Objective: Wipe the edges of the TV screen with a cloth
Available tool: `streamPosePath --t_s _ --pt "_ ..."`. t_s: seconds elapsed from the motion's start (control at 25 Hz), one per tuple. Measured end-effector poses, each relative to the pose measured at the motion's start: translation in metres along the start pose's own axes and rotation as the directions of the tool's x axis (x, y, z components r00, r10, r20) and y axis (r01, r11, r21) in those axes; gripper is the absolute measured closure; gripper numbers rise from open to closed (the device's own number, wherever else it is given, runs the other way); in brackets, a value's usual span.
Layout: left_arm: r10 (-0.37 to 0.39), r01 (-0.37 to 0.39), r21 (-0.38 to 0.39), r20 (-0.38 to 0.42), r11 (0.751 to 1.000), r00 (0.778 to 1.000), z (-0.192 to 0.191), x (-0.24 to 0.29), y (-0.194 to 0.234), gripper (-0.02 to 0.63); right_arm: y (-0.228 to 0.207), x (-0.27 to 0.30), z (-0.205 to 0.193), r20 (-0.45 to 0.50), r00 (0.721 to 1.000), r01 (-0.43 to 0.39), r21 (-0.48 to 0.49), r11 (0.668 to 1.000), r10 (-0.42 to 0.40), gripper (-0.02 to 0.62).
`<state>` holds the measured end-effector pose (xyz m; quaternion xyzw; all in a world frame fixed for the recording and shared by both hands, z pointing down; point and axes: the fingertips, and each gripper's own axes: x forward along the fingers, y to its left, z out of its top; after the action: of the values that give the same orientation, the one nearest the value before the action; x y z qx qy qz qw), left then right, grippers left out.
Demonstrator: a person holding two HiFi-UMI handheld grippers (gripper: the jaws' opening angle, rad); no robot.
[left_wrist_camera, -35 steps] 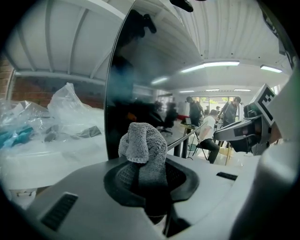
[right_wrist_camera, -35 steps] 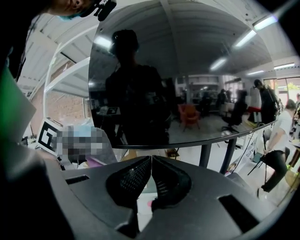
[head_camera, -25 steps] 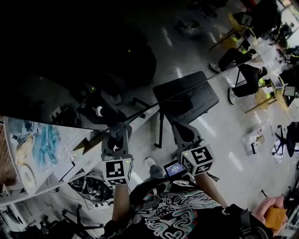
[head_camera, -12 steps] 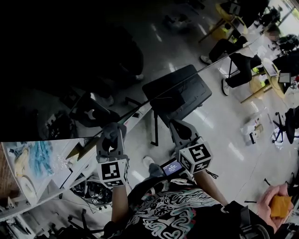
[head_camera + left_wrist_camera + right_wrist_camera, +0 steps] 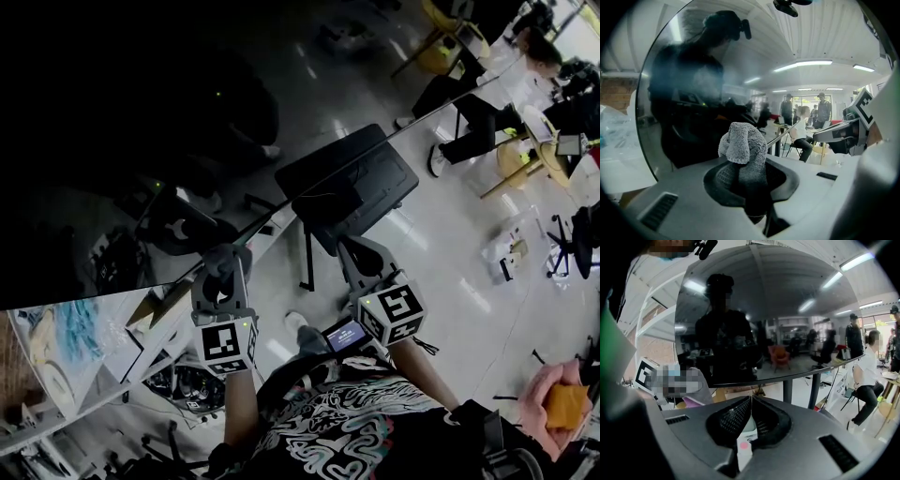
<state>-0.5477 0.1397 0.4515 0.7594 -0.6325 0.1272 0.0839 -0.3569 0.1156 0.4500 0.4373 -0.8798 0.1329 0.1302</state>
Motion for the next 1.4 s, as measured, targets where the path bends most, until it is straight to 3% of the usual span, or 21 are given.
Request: streamPosePath --t_s 0.28,0.8,1.4 --pt "-0.001 0.001 0.008 -0.011 1.0 1.0 0.002 0.018 -0.019 0.535 -0.038 -0.005 0.007 0.038 0.999 0.034 -0.015 0.999 -0.034 0.566" --pt "0.007 -0.007 0.004 -0.017 1.0 1.0 0.014 0.041 -0.043 0.535 -0.073 -0.006 0.023 0.041 0.999 0.018 -0.025 1.0 -0.017 0.565" --pt "-0.044 0.044 0.015 -0.014 0.999 0.999 0.031 0.074 -0.078 0.535 -0.111 -0.007 0.032 0.051 0.998 0.047 -0.005 0.999 -0.046 0.566"
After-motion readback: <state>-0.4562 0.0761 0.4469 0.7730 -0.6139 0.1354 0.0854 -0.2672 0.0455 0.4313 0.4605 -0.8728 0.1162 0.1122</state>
